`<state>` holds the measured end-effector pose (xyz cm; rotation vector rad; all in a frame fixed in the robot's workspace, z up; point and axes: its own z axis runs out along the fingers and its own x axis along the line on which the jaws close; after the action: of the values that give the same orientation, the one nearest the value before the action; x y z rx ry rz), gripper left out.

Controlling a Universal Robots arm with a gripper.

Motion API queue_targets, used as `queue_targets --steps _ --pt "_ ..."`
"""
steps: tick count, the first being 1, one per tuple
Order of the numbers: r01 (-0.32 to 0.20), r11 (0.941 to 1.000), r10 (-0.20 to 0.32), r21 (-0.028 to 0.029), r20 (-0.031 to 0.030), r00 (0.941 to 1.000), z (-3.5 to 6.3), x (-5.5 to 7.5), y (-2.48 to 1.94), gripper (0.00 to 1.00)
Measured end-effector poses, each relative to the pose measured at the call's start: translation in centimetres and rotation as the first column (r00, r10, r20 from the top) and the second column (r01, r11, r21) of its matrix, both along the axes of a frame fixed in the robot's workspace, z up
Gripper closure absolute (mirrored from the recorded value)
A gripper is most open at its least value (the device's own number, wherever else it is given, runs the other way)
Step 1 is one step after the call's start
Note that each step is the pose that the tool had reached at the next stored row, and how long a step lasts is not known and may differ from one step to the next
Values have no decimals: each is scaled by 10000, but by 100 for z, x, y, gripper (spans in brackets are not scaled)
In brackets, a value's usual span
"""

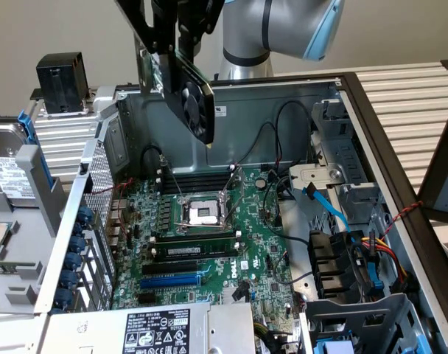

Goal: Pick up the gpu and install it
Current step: 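Insert the gpu into the slot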

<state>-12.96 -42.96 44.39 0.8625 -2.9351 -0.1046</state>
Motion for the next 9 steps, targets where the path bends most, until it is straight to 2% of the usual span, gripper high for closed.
queue_targets --steps 5,9 --pt "-909 9959 909 -1 16 9959 -46 0 0 73" --pt "-1620 9868 1620 -5 40 9868 -68 1 0 73"
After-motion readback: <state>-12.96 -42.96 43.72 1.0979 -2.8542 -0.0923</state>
